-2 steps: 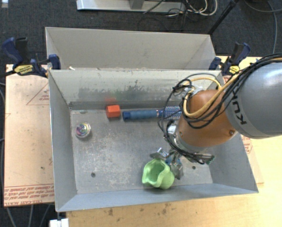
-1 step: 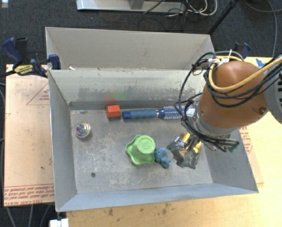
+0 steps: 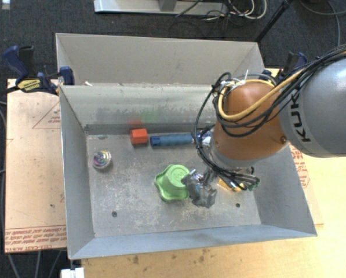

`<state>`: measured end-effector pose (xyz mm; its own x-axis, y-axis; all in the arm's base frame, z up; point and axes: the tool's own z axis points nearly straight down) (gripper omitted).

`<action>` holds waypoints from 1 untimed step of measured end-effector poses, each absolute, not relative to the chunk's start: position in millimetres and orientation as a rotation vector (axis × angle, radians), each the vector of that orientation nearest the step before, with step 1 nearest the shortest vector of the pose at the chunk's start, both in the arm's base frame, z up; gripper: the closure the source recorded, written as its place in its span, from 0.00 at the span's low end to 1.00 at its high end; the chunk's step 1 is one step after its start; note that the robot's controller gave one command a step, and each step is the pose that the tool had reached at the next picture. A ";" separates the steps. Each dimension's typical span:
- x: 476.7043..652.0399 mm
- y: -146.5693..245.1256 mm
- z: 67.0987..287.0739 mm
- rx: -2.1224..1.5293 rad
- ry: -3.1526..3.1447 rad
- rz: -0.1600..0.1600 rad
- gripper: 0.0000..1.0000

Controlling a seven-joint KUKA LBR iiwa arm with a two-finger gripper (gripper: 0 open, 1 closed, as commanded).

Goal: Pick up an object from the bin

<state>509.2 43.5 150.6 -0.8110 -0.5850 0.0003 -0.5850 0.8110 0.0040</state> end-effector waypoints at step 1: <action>532.1 41.6 123.6 0.874 -3.019 -0.003 1.00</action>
Offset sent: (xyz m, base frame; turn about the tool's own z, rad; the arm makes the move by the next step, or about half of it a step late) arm 0.0223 -0.0026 -0.0255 0.0618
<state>532.1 41.6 123.6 -0.8454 -0.5341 -0.0019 -0.5341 0.8454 0.0014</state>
